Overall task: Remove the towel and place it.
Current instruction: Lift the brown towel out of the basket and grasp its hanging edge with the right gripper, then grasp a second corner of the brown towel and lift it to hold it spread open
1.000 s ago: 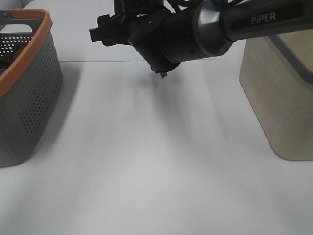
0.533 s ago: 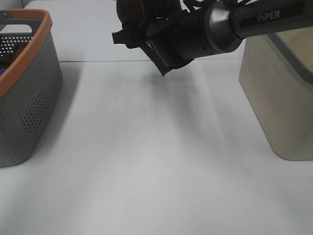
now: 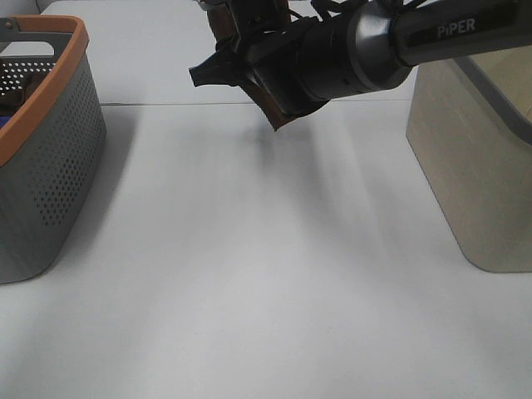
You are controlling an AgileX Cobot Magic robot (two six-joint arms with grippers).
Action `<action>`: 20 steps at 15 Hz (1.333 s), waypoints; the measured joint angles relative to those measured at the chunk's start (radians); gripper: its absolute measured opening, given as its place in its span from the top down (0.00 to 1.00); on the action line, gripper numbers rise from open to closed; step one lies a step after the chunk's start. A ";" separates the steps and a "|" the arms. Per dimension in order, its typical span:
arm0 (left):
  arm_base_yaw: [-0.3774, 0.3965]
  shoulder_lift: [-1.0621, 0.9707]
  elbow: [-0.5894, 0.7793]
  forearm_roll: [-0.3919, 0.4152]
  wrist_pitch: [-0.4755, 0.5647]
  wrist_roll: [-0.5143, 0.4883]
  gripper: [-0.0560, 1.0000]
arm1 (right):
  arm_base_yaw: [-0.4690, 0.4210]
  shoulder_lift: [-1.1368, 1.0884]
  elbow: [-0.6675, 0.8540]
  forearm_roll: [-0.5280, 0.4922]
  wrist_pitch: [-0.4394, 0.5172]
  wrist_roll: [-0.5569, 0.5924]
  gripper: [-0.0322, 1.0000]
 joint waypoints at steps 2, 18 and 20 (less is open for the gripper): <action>0.000 0.000 0.000 0.014 -0.003 0.000 0.95 | 0.000 0.000 0.000 0.000 0.024 -0.007 0.54; 0.000 0.039 0.000 0.049 -0.046 0.000 0.95 | 0.000 0.000 0.000 0.072 0.038 -0.178 0.97; 0.000 0.039 0.000 0.074 -0.046 0.000 0.95 | 0.000 -0.013 0.000 0.086 0.043 -0.193 0.97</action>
